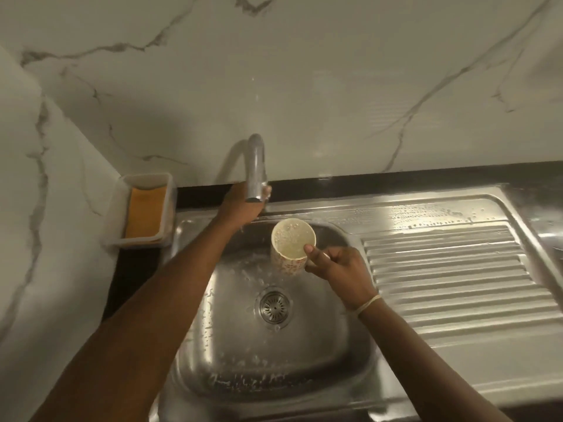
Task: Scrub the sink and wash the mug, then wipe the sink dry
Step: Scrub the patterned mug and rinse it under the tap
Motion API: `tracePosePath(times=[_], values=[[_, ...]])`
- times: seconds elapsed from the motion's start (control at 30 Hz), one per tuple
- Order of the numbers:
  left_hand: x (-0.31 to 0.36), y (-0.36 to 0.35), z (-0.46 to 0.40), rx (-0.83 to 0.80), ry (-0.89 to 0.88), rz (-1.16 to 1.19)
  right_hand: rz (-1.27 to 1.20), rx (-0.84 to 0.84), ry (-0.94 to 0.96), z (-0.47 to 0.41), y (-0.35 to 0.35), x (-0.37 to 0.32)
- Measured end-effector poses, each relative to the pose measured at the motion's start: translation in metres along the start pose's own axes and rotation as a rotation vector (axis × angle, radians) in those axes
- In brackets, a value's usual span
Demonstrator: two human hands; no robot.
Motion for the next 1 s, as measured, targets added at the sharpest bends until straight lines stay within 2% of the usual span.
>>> tracePosePath(times=[0.07, 0.1, 0.13, 0.23, 0.37, 0.47, 0.6, 0.67, 0.77, 0.93, 1.0], values=[[-0.003, -0.013, 0.024, 0.25, 0.064, 0.06, 0.088, 0.044, -0.001, 0.012, 0.041, 0.001], [0.004, -0.028, 0.039, 0.296, 0.045, 0.076, 0.137, 0.049, 0.004, 0.018, 0.061, 0.001], [0.018, -0.054, 0.055, 0.274, 0.004, 0.107, 0.185, 0.048, 0.007, 0.026, 0.085, 0.004], [0.072, -0.151, 0.102, 0.022, -0.188, 0.175, 0.34, 0.028, -0.045, 0.054, 0.157, 0.014], [0.146, -0.275, 0.16, -0.253, -0.475, 0.042, 0.617, 0.043, -0.03, 0.092, 0.26, 0.019], [0.189, -0.36, 0.202, -0.376, -0.712, -0.185, 0.776, 0.027, -0.097, 0.118, 0.333, 0.03], [0.232, -0.444, 0.254, -0.458, -0.959, -0.373, 0.756, 0.003, -0.272, 0.14, 0.408, 0.045], [0.253, -0.473, 0.267, -0.458, -1.006, -0.452, 0.76, -0.018, -0.361, 0.14, 0.438, 0.059], [0.274, -0.518, 0.264, -0.367, -1.1, -0.751, 0.87, -0.067, -0.421, 0.127, 0.467, 0.072], [0.321, -0.559, 0.209, -0.231, -0.934, -0.891, 1.028, -0.186, -0.463, 0.08, 0.491, 0.08], [0.331, -0.56, 0.192, -0.218, -0.845, -0.811, 1.082, -0.235, -0.444, 0.056, 0.491, 0.079]])
Point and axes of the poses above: each hand's wrist, its own z-axis away from the middle knuckle, its own y-axis out of the back of the hand, x = y × z, the point moved 8 cm from there along -z, towards the middle knuckle, and after that the axes turned 14 degrees about y, right-handed, at the moved point
